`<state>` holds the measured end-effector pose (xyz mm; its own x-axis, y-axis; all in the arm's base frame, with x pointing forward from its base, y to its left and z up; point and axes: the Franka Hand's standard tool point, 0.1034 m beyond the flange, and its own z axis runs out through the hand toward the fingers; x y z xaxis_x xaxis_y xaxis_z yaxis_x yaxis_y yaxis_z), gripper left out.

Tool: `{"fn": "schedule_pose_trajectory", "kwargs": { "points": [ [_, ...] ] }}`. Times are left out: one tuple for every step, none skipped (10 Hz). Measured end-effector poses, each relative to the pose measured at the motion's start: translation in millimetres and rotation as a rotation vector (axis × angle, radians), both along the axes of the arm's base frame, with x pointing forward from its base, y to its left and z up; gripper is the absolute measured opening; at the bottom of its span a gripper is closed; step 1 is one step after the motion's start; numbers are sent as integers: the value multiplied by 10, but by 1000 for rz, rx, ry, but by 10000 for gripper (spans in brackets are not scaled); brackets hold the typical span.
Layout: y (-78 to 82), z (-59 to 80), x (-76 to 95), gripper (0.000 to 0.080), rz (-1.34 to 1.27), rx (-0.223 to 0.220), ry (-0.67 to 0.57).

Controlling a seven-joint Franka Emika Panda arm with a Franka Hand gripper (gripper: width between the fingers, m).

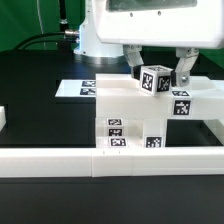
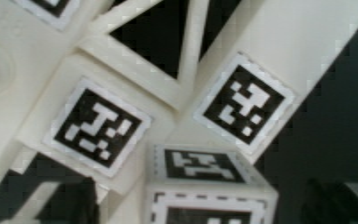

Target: Assemble chair

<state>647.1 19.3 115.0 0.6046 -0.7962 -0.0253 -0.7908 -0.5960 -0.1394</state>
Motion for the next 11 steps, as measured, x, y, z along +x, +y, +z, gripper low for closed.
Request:
{"fn": "schedule_pose_trajectory", "kwargs": {
  "points": [
    [0, -7, -3, 642, 57, -8, -5],
    [-1, -8, -3, 642, 142, -16, -13],
    [-2, -8, -3, 647, 192, -21, -18],
    [-2, -8, -4, 647, 267, -28, -26],
    [-3, -8, -4, 648, 335, -37, -32],
    [-2, -10, -5, 648, 479, -59, -43],
    [5, -15, -8, 648, 569, -72, -48],
    [0, -18, -9, 648, 698, -99, -53],
    [3, -17, -7, 648, 796, -117, -56],
    [2, -16, -2, 648, 867, -124, -59],
    [0, -10, 10, 648, 951, -132, -65]
  ]
}}
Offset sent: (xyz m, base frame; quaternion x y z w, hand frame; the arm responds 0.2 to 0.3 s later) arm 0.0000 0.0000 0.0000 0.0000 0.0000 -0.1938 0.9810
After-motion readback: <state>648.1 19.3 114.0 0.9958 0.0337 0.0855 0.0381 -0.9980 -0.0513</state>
